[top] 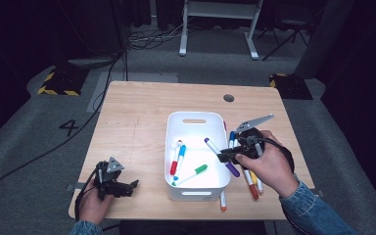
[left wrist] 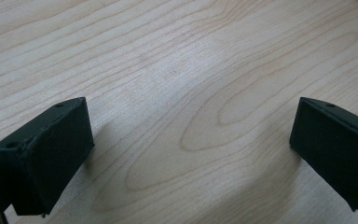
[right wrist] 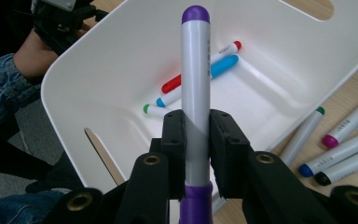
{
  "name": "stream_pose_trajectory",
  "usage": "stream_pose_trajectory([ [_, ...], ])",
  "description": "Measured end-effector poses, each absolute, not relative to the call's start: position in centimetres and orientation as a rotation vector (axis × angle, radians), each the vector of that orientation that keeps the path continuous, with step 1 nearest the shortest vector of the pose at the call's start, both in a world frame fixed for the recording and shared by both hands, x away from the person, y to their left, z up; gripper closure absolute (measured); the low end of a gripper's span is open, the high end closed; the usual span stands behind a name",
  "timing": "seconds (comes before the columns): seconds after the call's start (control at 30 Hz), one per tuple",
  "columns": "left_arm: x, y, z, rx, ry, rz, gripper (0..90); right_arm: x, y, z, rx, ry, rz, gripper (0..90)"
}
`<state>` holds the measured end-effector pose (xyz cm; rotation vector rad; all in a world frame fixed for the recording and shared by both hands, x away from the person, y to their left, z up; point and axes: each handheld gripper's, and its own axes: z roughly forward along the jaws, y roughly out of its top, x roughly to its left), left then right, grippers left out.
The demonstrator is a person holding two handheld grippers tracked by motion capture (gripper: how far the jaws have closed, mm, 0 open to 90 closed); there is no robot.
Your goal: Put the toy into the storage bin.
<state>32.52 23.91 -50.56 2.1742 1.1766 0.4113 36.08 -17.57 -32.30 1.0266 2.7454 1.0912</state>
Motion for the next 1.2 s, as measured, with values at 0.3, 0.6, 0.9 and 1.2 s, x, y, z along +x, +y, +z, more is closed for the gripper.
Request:
stream_pose_trajectory([
  [0.3, 32.5, 23.9, -50.6, 2.174, 1.177, 0.413, 0.0, 35.7, -15.6, -32.4, 0.965, 2.791, 1.113, 76.9],
  [0.6, 32.5, 23.9, -50.6, 2.174, 1.176, 0.413, 0.0, 35.4, -14.5, -32.7, 0.924, 2.819, 1.098, 76.9],
  [0.9, 32.5, 23.9, -50.6, 2.174, 1.177, 0.413, 0.0, 35.4, -13.9, -34.1, 0.885, 2.866, 1.025, 77.0],
  [1.2, 32.5, 23.9, -50.6, 2.174, 1.176, 0.413, 0.0, 35.6, -13.2, -35.5, 0.846, 2.903, 0.97, 77.0],
])
